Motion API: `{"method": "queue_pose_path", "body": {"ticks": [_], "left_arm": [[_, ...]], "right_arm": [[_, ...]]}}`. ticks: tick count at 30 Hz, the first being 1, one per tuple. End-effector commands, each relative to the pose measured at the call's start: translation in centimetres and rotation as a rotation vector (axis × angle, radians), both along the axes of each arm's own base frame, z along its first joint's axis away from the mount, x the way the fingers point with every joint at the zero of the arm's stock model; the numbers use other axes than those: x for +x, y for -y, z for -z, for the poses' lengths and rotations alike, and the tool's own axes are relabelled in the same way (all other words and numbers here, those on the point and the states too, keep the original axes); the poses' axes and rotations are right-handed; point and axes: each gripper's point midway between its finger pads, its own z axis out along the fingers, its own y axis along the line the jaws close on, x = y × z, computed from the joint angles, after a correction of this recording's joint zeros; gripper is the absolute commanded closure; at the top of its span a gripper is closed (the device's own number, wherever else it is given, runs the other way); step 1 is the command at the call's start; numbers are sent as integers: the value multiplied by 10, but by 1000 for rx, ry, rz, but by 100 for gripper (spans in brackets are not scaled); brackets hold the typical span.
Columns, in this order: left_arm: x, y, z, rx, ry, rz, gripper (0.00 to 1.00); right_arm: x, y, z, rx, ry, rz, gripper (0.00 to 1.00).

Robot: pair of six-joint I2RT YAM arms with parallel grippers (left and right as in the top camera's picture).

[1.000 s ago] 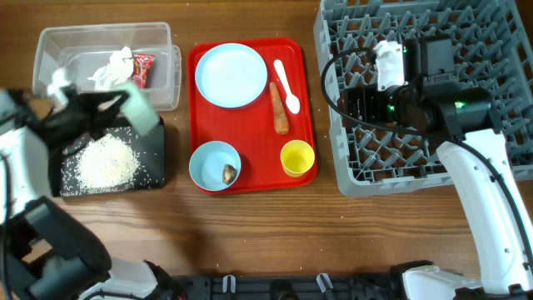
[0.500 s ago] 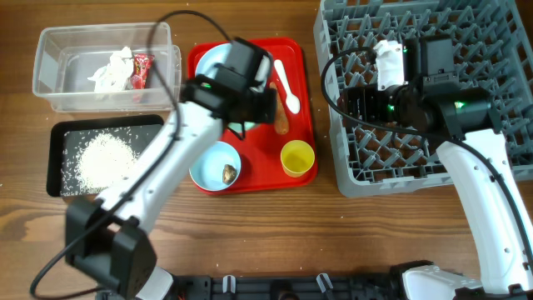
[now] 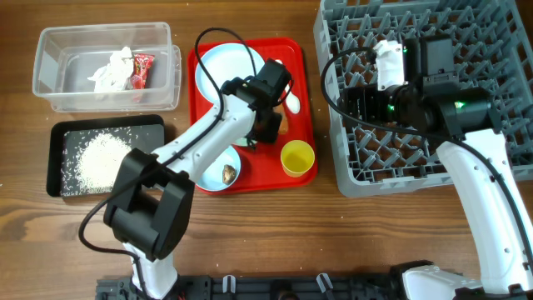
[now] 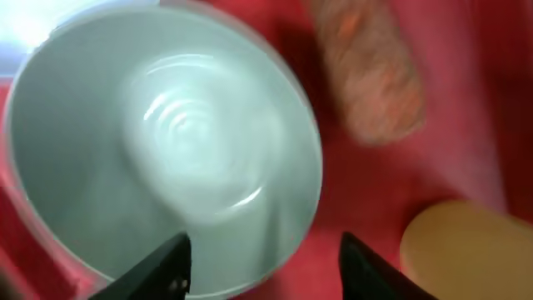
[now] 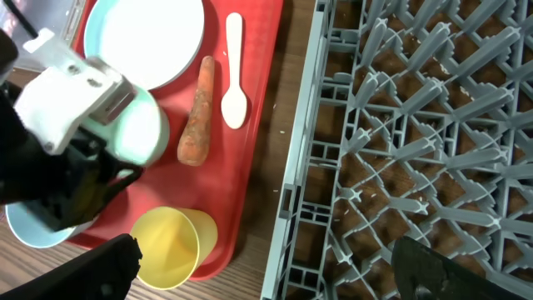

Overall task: Sort waste into correct bins and load items into the dishwasher rack
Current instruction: 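Grasp the blue bowl with the brown scrap using the left gripper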

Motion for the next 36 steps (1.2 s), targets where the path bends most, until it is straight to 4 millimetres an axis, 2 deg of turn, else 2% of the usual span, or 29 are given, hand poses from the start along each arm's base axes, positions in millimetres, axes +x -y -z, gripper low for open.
{"method": "queue_pose_path", "body": {"ticks": [1,3,4,5,11,16,20,22,24,25,27,29,33,34,36], "left_arm": [[0,-19,-47,-19,15,-154,43],[-21,-30,-67,-34,-29,-205,40],[-31,-32,-69,-28,-61,-204,39],[-46,-36,-59,10,-114,-192,39],[-77,-40,-8,69,-186,-151,43],[-77,-40,27,46,-153,-142,51],[-72,-39,39,28,-110,-142,76],[-73,-41,43,35,-108,-143,84],[-76,-43,44,42,-119,-143,96],[-77,-44,44,44,-121,-144,96],[-81,-46,38,48,-134,-148,96],[-83,-46,19,22,-145,-161,96],[-61,-42,-53,-189,-68,-221,96],[-54,-46,-75,-270,-33,-250,96],[-46,-65,-107,-397,16,-319,96]], "right_arm": [[2,-3,-2,14,-1,-4,0],[2,-3,-2,14,0,-4,0],[2,-3,-2,14,0,-4,0],[2,-3,-2,14,0,-4,0],[2,-3,-2,14,0,-5,1],[2,-3,-2,14,0,-5,0],[2,-3,-2,14,-1,-4,0],[2,-3,-2,14,-1,-4,0],[2,-3,-2,14,-1,-4,0],[2,-3,-2,14,-1,-4,0],[2,-3,-1,14,-2,-5,0],[2,-3,-1,14,-2,-4,0],[2,-3,-2,14,-1,-4,0],[2,-3,-2,14,-1,-4,0],[2,-3,-1,14,-2,-5,0]]}}
